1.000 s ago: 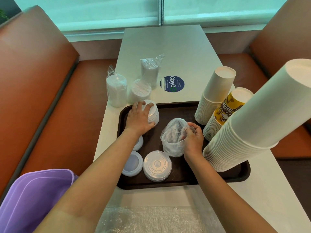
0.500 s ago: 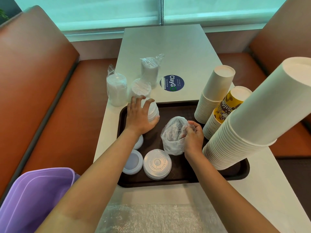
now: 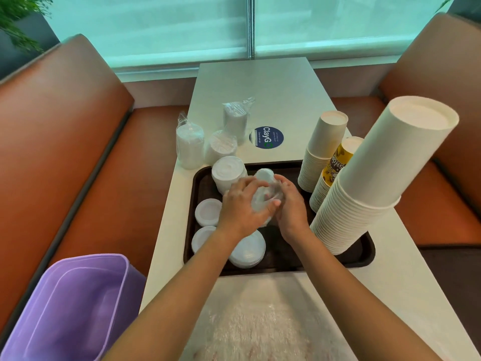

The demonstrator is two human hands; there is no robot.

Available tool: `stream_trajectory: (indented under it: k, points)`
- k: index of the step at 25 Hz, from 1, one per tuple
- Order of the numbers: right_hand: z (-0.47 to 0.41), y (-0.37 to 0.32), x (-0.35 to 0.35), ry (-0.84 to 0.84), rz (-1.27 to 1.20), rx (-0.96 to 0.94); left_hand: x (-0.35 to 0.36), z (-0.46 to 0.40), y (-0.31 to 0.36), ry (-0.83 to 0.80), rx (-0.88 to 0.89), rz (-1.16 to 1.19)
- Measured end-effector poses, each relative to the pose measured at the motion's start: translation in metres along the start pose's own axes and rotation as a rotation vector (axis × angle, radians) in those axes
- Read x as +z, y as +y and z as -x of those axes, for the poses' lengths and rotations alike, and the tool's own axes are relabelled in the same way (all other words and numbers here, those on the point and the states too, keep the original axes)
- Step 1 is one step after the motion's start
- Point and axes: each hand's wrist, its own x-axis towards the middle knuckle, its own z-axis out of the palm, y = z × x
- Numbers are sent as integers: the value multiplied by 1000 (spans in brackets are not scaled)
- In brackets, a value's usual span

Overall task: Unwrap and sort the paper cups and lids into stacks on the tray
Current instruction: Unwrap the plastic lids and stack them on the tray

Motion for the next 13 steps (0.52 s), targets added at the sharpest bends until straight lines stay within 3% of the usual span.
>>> stream_trajectory:
  k: [3, 5, 8, 11, 13]
  points:
    - [16, -2, -3, -155, 30, 18, -4, 12, 19, -85, -230, 210]
    - [29, -6, -3, -100, 67, -55, -12, 15, 23, -14, -356, 270]
    - [48, -15, -11, 18, 284, -55, -29, 26, 35, 107, -538, 590]
    - [71, -21, -18, -168, 435, 163, -38, 41, 49, 87, -574, 736]
    - [83, -22, -20, -182, 365, 151, -38, 54, 54, 92, -587, 803]
